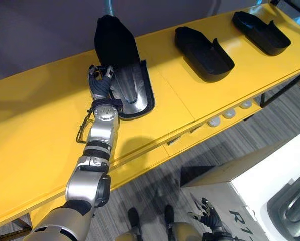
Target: Walk over and take plastic housings, then place them on the shelf
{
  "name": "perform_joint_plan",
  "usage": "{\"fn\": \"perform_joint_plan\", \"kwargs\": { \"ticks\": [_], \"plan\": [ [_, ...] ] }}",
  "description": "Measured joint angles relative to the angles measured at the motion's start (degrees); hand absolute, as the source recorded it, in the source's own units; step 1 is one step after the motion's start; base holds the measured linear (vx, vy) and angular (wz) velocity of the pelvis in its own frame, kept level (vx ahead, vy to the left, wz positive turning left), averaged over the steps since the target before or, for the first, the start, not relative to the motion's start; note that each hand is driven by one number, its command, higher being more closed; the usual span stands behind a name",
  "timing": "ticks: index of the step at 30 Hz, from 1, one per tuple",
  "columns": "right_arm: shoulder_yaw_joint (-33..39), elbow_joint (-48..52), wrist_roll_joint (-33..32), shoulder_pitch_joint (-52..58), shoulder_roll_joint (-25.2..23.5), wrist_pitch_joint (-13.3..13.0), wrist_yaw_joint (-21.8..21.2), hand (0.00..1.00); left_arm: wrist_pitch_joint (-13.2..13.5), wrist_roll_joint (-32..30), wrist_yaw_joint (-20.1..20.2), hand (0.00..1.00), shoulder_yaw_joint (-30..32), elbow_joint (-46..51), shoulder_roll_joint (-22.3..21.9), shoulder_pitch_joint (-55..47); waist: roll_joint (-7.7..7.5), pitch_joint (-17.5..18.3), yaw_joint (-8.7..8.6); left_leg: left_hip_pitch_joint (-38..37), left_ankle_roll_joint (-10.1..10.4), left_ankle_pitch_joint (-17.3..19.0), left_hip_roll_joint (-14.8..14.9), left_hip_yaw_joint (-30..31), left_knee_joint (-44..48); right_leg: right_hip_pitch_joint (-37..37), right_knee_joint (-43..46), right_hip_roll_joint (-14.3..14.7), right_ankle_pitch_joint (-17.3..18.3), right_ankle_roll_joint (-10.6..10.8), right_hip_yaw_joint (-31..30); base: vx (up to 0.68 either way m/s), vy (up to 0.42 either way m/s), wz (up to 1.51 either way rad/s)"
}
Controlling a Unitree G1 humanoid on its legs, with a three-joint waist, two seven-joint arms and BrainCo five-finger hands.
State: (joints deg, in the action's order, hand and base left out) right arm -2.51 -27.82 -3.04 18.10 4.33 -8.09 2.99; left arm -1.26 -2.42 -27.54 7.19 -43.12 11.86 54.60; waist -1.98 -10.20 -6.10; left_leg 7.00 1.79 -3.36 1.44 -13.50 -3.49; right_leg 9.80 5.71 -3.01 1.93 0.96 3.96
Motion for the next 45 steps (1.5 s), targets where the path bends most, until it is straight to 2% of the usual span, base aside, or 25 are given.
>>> {"fn": "perform_joint_plan", "kwargs": {
  "ticks": [8,14,19,24,27,30,34,35,39,42,45],
  "plan": [
    [0.1,-2.4,0.0,-0.6,0.6,-0.2,0.0,0.0,0.0,0.3,-0.1,0.0,2.6,-1.9,0.3,-0.6,0.27,-0.2,0.02,-0.9,-0.1,-1.5,-0.3,2.4,-0.9,-1.1,0.2,-0.1,0.0,0.0,1.5,-0.03,-0.008,0.12],
    [0.2,-7.7,0.0,-4.6,0.7,-0.7,-0.1,0.0,0.1,2.5,-0.1,0.0,3.8,-1.9,3.9,-3.9,0.46,-0.3,-0.72,-2.3,0.4,-2.3,-0.3,2.8,-1.4,-2.6,0.2,-0.1,0.0,0.0,1.9,-0.05,0.001,0.04],
    [0.3,-9.0,0.0,-5.5,0.7,-0.7,-0.1,0.0,0.5,5.6,0.7,0.0,3.8,-3.1,4.9,-4.6,0.49,-0.3,-1.16,-2.3,0.3,-2.8,-0.2,3.8,-1.5,-2.9,0.2,-0.1,0.0,0.0,2.9,-0.06,-0.001,0.09],
    [0.3,-10.5,0.0,-6.8,0.7,-0.7,-0.1,0.0,0.6,5.7,0.6,0.0,2.9,-2.4,5.8,-4.8,0.63,-0.4,-1.37,-2.4,0.4,-2.9,-0.1,3.9,-1.5,-3.3,-0.2,0.0,-0.2,-0.2,3.0,-0.01,0.0,0.02],
    [0.6,-11.1,0.0,-7.1,0.7,-0.7,-0.1,0.0,0.7,5.5,0.2,0.0,0.3,6.4,5.9,-6.1,0.79,-0.5,-1.36,-2.6,0.4,-2.9,-0.2,4.1,-1.5,-3.7,-0.5,0.1,-0.2,-0.2,3.2,0.0,-0.001,0.01],
    [1.0,-11.3,-0.2,-7.4,0.7,-0.7,-0.1,0.0,2.9,2.8,-0.8,0.0,-2.1,20.1,5.8,-10.7,1.14,-0.7,-1.47,-3.4,0.4,-2.9,-0.2,4.2,-1.5,-4.7,-1.2,0.0,-0.3,-0.3,3.2,0.0,0.0,0.0],
    [1.8,-12.1,-0.9,-7.5,0.8,-0.7,0.0,0.0,5.1,-1.9,-2.1,0.0,-4.6,36.0,0.8,-21.9,1.94,-0.5,-1.24,-3.9,0.4,-2.9,-0.3,4.6,-1.5,-5.8,-2.0,0.0,-0.4,-0.3,3.3,-0.01,0.0,0.03],
    [1.8,-12.2,-0.9,-7.5,0.8,-0.7,0.0,0.0,5.1,-2.8,-2.2,1.0,-5.5,38.9,-1.0,-25.6,2.04,-0.4,-1.11,-4.1,0.4,-2.9,-0.3,4.6,-1.5,-6.1,-2.2,0.1,-0.4,-0.3,3.2,-0.03,0.004,0.01],
    [2.0,-13.3,-0.9,-8.0,0.8,-0.7,0.0,0.0,5.6,-5.4,-0.9,1.0,-10.7,44.1,-4.6,-34.9,2.24,-0.3,-0.6,-4.3,0.4,-2.8,-0.2,4.5,-1.5,-6.3,-2.5,0.2,-0.7,-0.3,3.2,-0.04,0.007,-0.01],
    [1.9,-14.6,-0.9,-8.7,0.3,-0.7,0.0,0.0,7.4,-8.1,1.8,1.0,-15.5,45.7,-4.6,-39.7,2.41,-0.2,-0.36,-4.7,0.4,-2.8,-0.1,4.5,-1.7,-7.3,-3.6,0.4,-1.5,-0.3,3.1,-0.06,0.006,-0.01],
    [1.3,-15.6,-0.9,-9.1,0.2,-0.7,0.0,0.0,8.2,-8.6,4.5,1.0,-18.6,45.9,-5.5,-42.6,2.86,0.1,0.59,-4.9,0.4,-2.8,0.2,4.2,-1.8,-7.9,-4.9,0.7,-2.2,-0.3,3.0,-0.07,0.004,-0.06]
  ]
}}
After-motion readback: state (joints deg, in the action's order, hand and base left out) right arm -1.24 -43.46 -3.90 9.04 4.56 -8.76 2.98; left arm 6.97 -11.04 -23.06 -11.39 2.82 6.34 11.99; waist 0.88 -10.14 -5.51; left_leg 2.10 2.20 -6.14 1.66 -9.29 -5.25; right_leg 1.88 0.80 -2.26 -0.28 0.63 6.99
